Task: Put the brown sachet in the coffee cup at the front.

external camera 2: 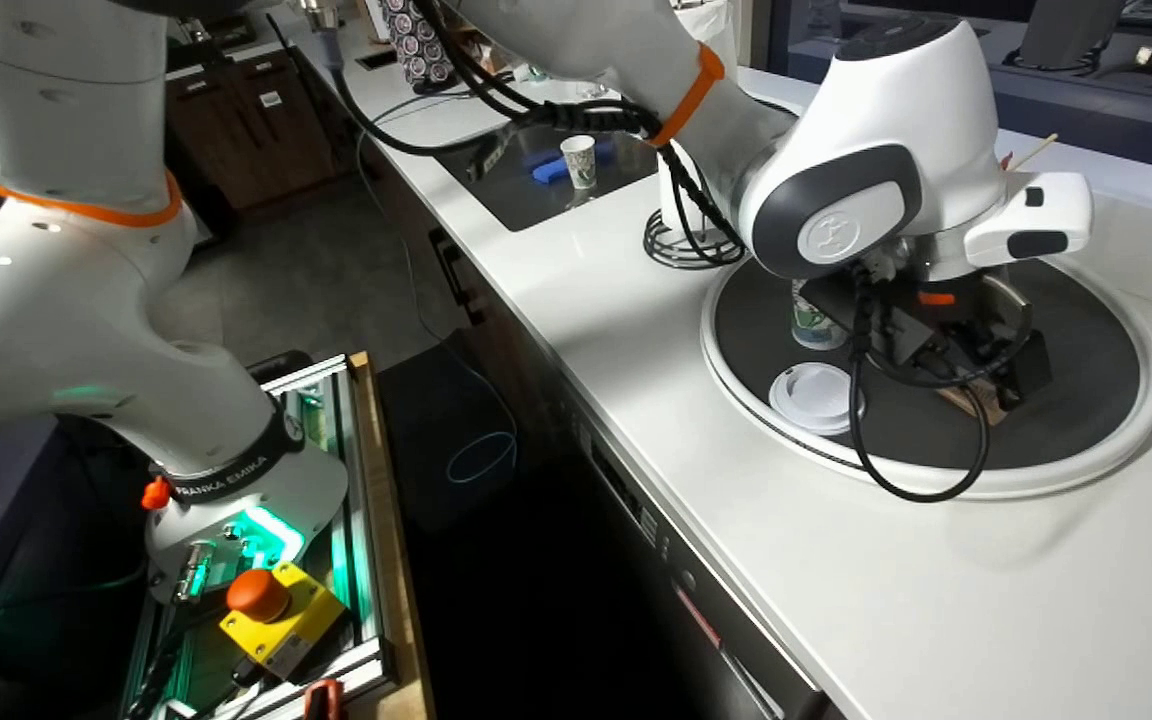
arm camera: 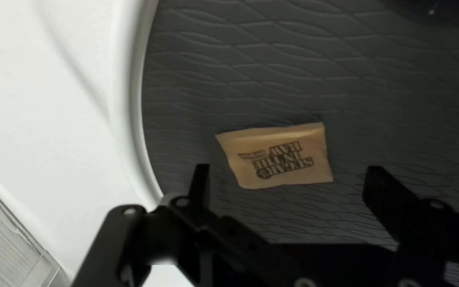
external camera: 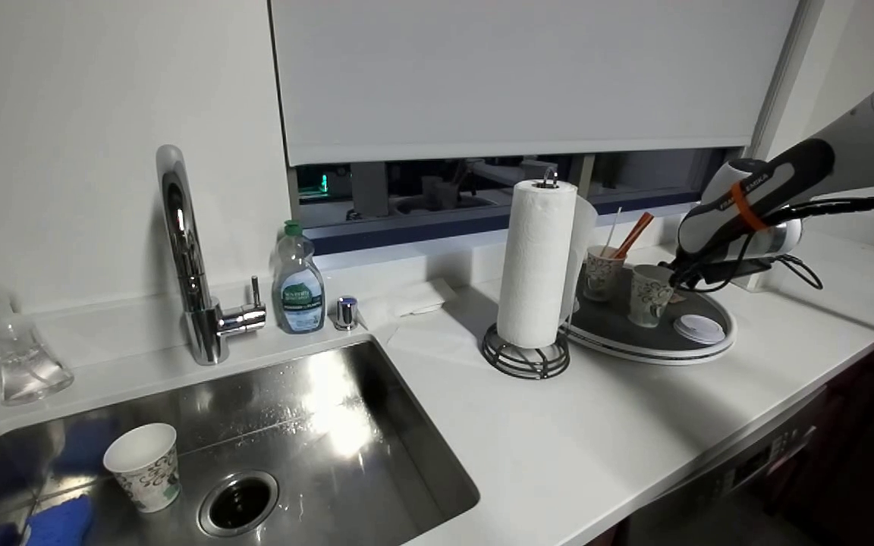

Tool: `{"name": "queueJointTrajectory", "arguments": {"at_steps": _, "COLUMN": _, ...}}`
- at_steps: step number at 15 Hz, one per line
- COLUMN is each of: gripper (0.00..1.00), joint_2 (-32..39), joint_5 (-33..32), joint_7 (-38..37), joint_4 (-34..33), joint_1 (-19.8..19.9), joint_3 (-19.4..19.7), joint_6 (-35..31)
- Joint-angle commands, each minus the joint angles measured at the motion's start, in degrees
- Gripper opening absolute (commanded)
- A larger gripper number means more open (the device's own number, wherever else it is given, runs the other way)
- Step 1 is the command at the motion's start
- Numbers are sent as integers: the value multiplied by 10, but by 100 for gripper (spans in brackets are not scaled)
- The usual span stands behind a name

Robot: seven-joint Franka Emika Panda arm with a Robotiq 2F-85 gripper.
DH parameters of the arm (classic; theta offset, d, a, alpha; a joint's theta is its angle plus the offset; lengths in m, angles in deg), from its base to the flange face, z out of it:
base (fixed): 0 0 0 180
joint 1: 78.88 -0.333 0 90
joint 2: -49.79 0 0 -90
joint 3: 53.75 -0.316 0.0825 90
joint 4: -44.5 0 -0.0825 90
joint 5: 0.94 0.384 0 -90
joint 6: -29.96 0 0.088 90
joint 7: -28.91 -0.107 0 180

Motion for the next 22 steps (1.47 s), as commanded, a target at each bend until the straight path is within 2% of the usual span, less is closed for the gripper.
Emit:
{"name": "queueJointTrajectory", "arguments": {"at_steps": 1, "gripper": 100, "joint_2": 13, "joint_5": 36, "joint_7": 66, "joint_4": -22, "joint_1": 41, "joint_3": -46, "joint_6": 15}}
{"name": "queueJointTrajectory", "arguments": {"at_steps": 4, "gripper": 100, "joint_2": 18, "joint_5": 40, "joint_7": 88, "joint_4": -26, "joint_1": 53, "joint_3": -54, "joint_6": 24}}
{"name": "queueJointTrajectory", "arguments": {"at_steps": 7, "gripper": 95, "joint_2": 20, "joint_5": 45, "joint_7": 98, "joint_4": -26, "joint_1": 60, "joint_3": -57, "joint_6": 29}}
{"name": "queueJointTrajectory", "arguments": {"at_steps": 8, "gripper": 83, "joint_2": 23, "joint_5": 45, "joint_7": 101, "joint_4": -28, "joint_1": 61, "joint_3": -59, "joint_6": 29}}
{"name": "queueJointTrajectory", "arguments": {"at_steps": 9, "gripper": 80, "joint_2": 24, "joint_5": 45, "joint_7": 102, "joint_4": -28, "joint_1": 61, "joint_3": -59, "joint_6": 29}}
{"name": "queueJointTrajectory", "arguments": {"at_steps": 10, "gripper": 65, "joint_2": 27, "joint_5": 46, "joint_7": 104, "joint_4": -30, "joint_1": 62, "joint_3": -60, "joint_6": 30}}
{"name": "queueJointTrajectory", "arguments": {"at_steps": 12, "gripper": 48, "joint_2": 29, "joint_5": 45, "joint_7": 105, "joint_4": -34, "joint_1": 62, "joint_3": -62, "joint_6": 30}}
{"name": "queueJointTrajectory", "arguments": {"at_steps": 18, "gripper": 3, "joint_2": 29, "joint_5": 49, "joint_7": 112, "joint_4": -36, "joint_1": 63, "joint_3": -71, "joint_6": 31}}
{"name": "queueJointTrajectory", "arguments": {"at_steps": 19, "gripper": 0, "joint_2": 30, "joint_5": 50, "joint_7": 114, "joint_4": -37, "joint_1": 64, "joint_3": -72, "joint_6": 31}}
{"name": "queueJointTrajectory", "arguments": {"at_steps": 22, "gripper": 1, "joint_2": 30, "joint_5": 54, "joint_7": 120, "joint_4": -36, "joint_1": 68, "joint_3": -77, "joint_6": 30}}
